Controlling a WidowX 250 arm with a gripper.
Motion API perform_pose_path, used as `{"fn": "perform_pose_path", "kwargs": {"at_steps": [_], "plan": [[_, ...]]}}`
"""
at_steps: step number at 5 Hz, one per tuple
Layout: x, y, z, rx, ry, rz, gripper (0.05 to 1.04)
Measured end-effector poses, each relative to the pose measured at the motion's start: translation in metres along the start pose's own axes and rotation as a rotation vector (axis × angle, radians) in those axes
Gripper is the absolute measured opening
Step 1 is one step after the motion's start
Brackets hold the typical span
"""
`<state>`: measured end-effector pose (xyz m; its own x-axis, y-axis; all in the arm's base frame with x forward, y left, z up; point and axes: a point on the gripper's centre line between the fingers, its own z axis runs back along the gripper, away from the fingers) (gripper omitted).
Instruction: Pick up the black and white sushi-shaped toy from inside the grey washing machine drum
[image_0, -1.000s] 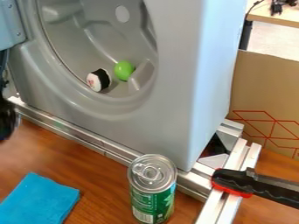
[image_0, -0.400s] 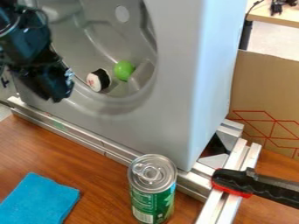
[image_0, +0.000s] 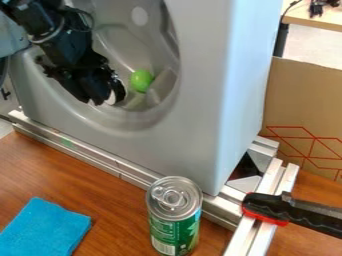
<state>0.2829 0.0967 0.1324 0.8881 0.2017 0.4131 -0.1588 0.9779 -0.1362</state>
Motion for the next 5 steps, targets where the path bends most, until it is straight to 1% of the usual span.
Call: {"fn": "perform_pose_path", "kwargs": {"at_steps": [2, 3, 4, 5], "plan": [[0.013, -0.018, -0.033, -0.018, 0.075, -0.016, 0.359], [0.018, -0.023, -0.045, -0.006, 0.105, -0.016, 0.359], [0.026, -0.019, -0.053, 0.033, 0.107, 0.006, 0.359], [0.033, -0.016, -0.057, 0.064, 0.102, 0.009, 0.359]]}}
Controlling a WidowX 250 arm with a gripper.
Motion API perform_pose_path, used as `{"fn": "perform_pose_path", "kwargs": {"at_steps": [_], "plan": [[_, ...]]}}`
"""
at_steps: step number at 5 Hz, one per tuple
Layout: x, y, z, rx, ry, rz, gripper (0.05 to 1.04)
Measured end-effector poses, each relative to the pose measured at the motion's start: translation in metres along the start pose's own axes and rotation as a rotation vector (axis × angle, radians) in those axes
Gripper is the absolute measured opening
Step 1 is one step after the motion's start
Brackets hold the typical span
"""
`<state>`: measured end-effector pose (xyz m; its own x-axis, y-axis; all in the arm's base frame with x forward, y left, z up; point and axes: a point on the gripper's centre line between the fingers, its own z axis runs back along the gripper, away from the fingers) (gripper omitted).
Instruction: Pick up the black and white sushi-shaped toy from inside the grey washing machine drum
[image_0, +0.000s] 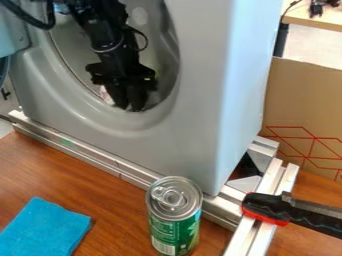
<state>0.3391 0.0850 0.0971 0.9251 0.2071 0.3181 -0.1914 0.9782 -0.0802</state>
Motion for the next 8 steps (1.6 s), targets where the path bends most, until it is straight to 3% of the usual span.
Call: {"fn": "perform_pose_path", "kwargs": {"at_steps": [1, 3, 4, 5, 6, 7, 8], "plan": [[0.007, 0.002, -0.003, 0.01, 0.008, 0.003, 0.359], [0.013, 0.003, -0.006, 0.004, 0.145, 0.046, 0.362], [0.008, 0.002, -0.003, -0.001, 0.189, 0.051, 0.433], [0.005, 0.004, -0.003, 0.014, 0.211, 0.066, 0.734], [0.005, 0.004, 0.001, 0.021, 0.196, 0.078, 0.974], [0.006, 0.004, 0.013, 0.025, 0.151, 0.091, 1.006], [-0.009, 0.007, 0.026, 0.06, 0.13, 0.075, 1.001]]}}
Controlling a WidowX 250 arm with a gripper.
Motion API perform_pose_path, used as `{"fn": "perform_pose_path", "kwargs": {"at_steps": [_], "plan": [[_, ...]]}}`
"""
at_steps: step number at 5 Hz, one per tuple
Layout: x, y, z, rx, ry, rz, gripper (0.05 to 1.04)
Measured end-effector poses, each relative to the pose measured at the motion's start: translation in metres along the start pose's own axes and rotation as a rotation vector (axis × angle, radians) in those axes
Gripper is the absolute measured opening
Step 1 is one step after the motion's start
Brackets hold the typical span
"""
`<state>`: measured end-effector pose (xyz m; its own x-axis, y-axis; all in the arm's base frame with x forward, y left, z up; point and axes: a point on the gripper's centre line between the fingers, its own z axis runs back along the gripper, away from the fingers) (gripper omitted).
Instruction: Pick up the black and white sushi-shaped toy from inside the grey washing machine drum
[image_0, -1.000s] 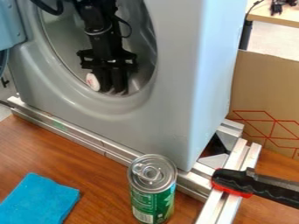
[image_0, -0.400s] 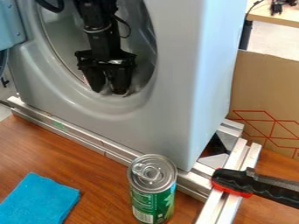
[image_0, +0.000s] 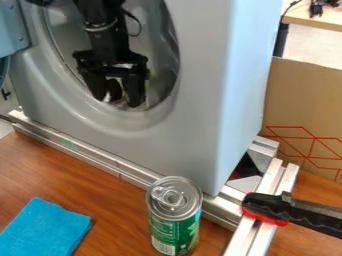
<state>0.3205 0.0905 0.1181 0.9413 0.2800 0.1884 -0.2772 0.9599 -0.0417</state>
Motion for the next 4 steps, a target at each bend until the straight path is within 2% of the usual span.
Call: {"fn": "perform_pose_path", "kwargs": {"at_steps": [1, 2, 3, 4], "plan": [[-0.035, 0.012, 0.016, 0.08, -0.032, -0.026, 1.001], [-0.073, 0.036, 0.014, 0.143, 0.002, 0.004, 1.001], [-0.104, 0.053, 0.004, 0.167, 0.076, 0.003, 1.001], [-0.13, 0.067, -0.01, 0.148, 0.141, -0.071, 1.001]]}}
